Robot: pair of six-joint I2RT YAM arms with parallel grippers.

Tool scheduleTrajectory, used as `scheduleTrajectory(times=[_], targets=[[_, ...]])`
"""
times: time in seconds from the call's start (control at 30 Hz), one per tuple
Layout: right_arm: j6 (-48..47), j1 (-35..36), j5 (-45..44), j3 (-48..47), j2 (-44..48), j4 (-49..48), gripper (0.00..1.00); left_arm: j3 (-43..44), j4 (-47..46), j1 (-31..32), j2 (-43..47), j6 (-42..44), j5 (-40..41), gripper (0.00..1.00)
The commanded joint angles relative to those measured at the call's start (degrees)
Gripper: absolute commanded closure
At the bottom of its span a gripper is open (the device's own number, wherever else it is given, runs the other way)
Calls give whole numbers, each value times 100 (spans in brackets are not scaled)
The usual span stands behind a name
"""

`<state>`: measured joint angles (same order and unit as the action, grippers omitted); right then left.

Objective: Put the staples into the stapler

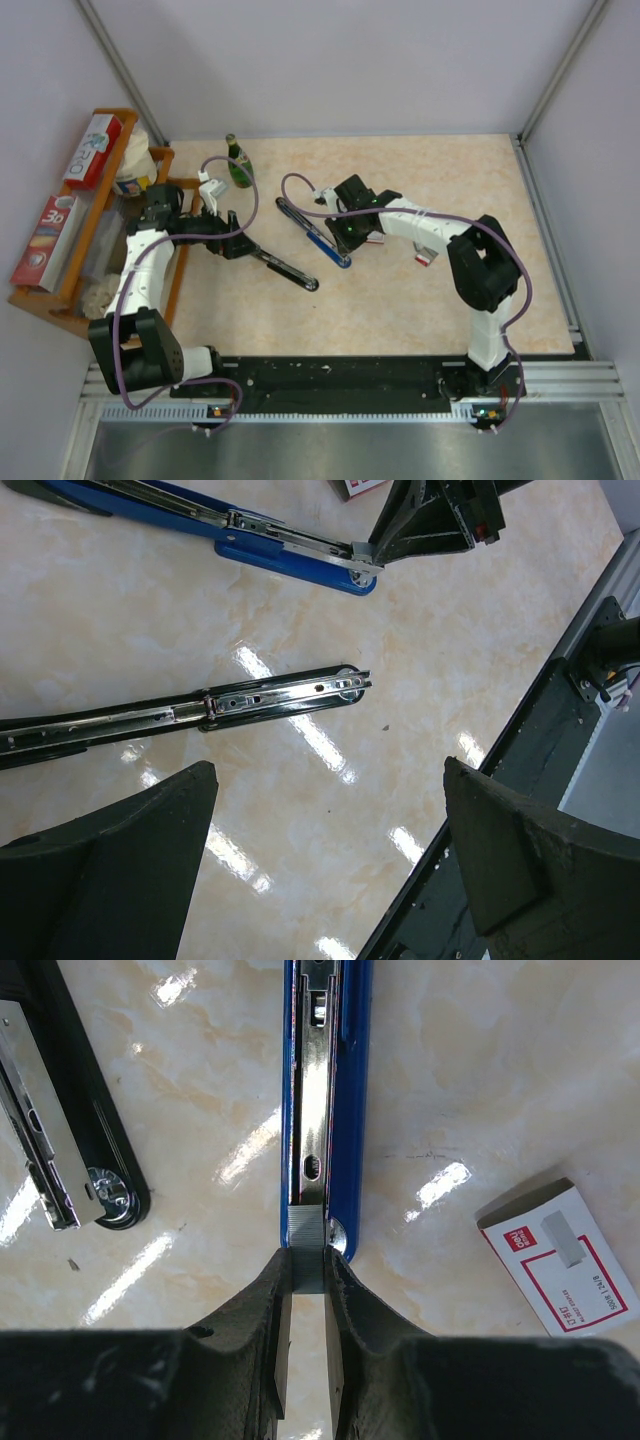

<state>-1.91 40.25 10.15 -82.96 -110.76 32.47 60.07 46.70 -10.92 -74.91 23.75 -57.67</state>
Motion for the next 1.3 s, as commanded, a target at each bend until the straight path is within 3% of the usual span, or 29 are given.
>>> scheduleTrajectory(times=[0.0,1.27], targets=[[-2,-17,-171,-159,-86,-57,85,-48,-126,-33,-14,69,-218,1],[-99,-17,-233,-203,-183,-65,82,-57,-126,-33,-41,69,-245,1]])
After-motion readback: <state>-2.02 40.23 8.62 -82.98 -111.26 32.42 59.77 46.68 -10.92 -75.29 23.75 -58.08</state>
